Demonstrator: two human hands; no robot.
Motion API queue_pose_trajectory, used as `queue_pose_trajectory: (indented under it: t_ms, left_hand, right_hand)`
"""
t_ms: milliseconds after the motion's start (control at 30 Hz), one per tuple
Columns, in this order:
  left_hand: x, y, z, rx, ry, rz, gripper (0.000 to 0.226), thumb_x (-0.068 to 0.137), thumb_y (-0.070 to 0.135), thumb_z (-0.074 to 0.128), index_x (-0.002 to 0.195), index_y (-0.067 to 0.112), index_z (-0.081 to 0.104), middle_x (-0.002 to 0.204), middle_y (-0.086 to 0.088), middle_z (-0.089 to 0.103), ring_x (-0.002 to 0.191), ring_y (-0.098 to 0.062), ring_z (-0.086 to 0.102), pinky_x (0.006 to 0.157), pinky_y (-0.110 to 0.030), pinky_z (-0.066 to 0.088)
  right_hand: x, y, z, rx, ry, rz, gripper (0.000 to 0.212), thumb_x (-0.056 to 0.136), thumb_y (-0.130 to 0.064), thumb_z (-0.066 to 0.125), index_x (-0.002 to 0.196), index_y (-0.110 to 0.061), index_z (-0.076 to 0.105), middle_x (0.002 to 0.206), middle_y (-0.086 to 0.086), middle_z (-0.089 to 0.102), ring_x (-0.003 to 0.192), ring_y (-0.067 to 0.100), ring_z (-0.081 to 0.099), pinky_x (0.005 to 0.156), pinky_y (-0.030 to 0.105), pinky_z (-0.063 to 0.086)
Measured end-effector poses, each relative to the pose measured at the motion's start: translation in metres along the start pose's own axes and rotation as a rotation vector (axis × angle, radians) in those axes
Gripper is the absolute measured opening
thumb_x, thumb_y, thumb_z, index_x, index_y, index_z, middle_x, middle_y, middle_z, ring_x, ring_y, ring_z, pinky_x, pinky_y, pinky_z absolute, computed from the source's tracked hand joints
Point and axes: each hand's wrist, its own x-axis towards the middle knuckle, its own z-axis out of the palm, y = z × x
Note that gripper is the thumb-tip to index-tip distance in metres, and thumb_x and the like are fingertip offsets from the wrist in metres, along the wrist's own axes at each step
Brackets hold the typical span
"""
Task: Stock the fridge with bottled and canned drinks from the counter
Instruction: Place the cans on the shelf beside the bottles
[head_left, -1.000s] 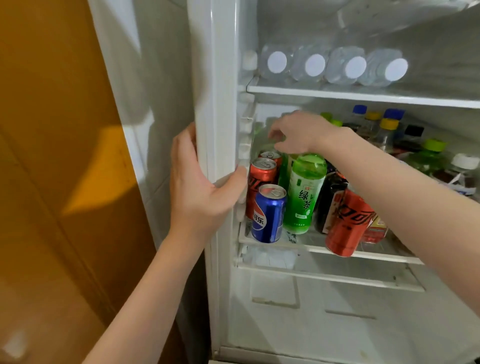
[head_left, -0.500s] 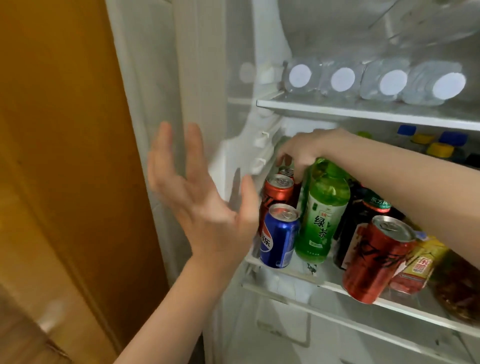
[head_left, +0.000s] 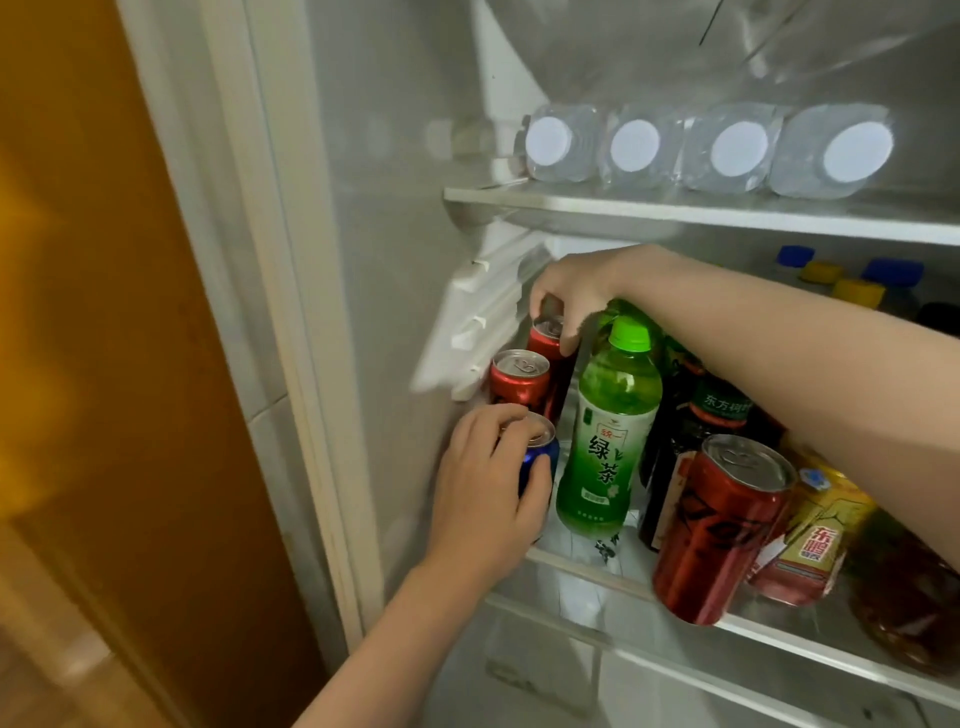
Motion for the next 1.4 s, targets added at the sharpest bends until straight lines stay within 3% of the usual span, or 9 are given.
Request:
queue_pose_trajectory:
  t_ms: [200, 300, 500, 633, 867, 1000, 1067, 1200, 1400]
  left_hand:
    - [-0.002, -0.007, 0.005, -0.038, 0.003, 0.017, 0.03, 0.089, 0.027, 0.048, 0.11, 0.016, 0.065, 0.117, 0.006, 0.059, 0.114, -0.013, 0.046, 0.101, -0.022, 0.034]
    - [-0.001, -0.011, 0.005, -0.056, 0.019, 0.033, 0.028, 0.089, 0.028, 0.05, 0.109, 0.017, 0.066, 0.117, 0.007, 0.06, 0.113, -0.014, 0.047, 0.102, -0.019, 0.032]
    - [-0.001, -0.013, 0.014, -0.049, 0.112, 0.058, 0.027, 0.086, 0.023, 0.053, 0.104, 0.011, 0.068, 0.112, 0.0, 0.062, 0.108, -0.021, 0.052, 0.101, -0.021, 0.033]
    - [-0.002, -0.02, 0.023, -0.048, 0.18, 0.097, 0.025, 0.085, 0.021, 0.054, 0.101, 0.009, 0.069, 0.11, -0.002, 0.063, 0.106, -0.023, 0.053, 0.1, -0.027, 0.037]
    - [0.0, -0.027, 0.035, -0.042, 0.253, 0.151, 0.025, 0.083, 0.021, 0.056, 0.099, 0.007, 0.07, 0.109, -0.004, 0.065, 0.102, -0.024, 0.056, 0.098, -0.034, 0.042]
    - [0.001, -0.029, 0.036, -0.041, 0.274, 0.158, 0.025, 0.082, 0.021, 0.057, 0.097, 0.007, 0.071, 0.107, -0.004, 0.066, 0.101, -0.024, 0.058, 0.099, -0.034, 0.042]
    - [0.001, -0.028, 0.036, -0.044, 0.276, 0.161, 0.025, 0.082, 0.021, 0.057, 0.097, 0.007, 0.071, 0.107, -0.004, 0.066, 0.101, -0.024, 0.058, 0.099, -0.035, 0.042]
    - [0.0, -0.029, 0.037, -0.052, 0.271, 0.157, 0.026, 0.082, 0.021, 0.056, 0.097, 0.007, 0.071, 0.107, -0.005, 0.066, 0.102, -0.025, 0.058, 0.097, -0.036, 0.043]
    - [0.001, -0.029, 0.038, -0.055, 0.273, 0.157, 0.026, 0.082, 0.021, 0.056, 0.098, 0.007, 0.07, 0.108, -0.004, 0.066, 0.103, -0.024, 0.057, 0.098, -0.036, 0.042]
  right_hand:
    - [0.012, 0.015, -0.012, 0.012, -0.028, 0.065, 0.064, 0.069, -0.022, 0.082, 0.126, -0.02, 0.054, 0.117, 0.0, 0.049, 0.096, 0.017, 0.05, 0.066, 0.023, 0.044]
    - [0.02, 0.021, -0.012, 0.007, -0.042, 0.102, 0.064, 0.068, -0.017, 0.082, 0.126, -0.019, 0.055, 0.118, 0.003, 0.052, 0.097, 0.019, 0.053, 0.066, 0.024, 0.046]
    - [0.03, 0.026, -0.011, -0.044, -0.028, 0.105, 0.068, 0.063, -0.01, 0.084, 0.124, -0.018, 0.055, 0.127, 0.006, 0.054, 0.109, 0.025, 0.053, 0.085, 0.032, 0.049]
    - [0.039, 0.028, -0.004, -0.025, -0.022, 0.084, 0.059, 0.067, -0.007, 0.081, 0.121, -0.015, 0.059, 0.122, 0.006, 0.058, 0.108, 0.026, 0.056, 0.08, 0.029, 0.047]
    - [0.053, 0.033, 0.007, -0.002, -0.029, 0.098, 0.037, 0.077, -0.016, 0.073, 0.112, -0.02, 0.064, 0.112, 0.006, 0.066, 0.103, 0.026, 0.063, 0.08, 0.03, 0.051]
    - [0.059, 0.031, 0.004, -0.018, -0.09, 0.124, 0.048, 0.075, -0.016, 0.076, 0.12, -0.016, 0.059, 0.12, 0.005, 0.062, 0.105, 0.025, 0.06, 0.079, 0.028, 0.048]
    - [0.062, 0.029, -0.002, -0.048, -0.13, 0.154, 0.062, 0.072, -0.028, 0.079, 0.127, -0.013, 0.054, 0.122, 0.005, 0.059, 0.108, 0.024, 0.057, 0.081, 0.027, 0.046]
    - [0.063, 0.033, -0.002, -0.023, -0.161, 0.234, 0.054, 0.075, -0.049, 0.072, 0.112, -0.01, 0.066, 0.105, 0.006, 0.068, 0.088, 0.019, 0.063, 0.076, 0.03, 0.048]
    - [0.066, 0.032, 0.0, -0.085, -0.141, 0.181, 0.056, 0.069, -0.025, 0.081, 0.119, -0.012, 0.059, 0.115, 0.006, 0.062, 0.104, 0.027, 0.06, 0.089, 0.038, 0.052]
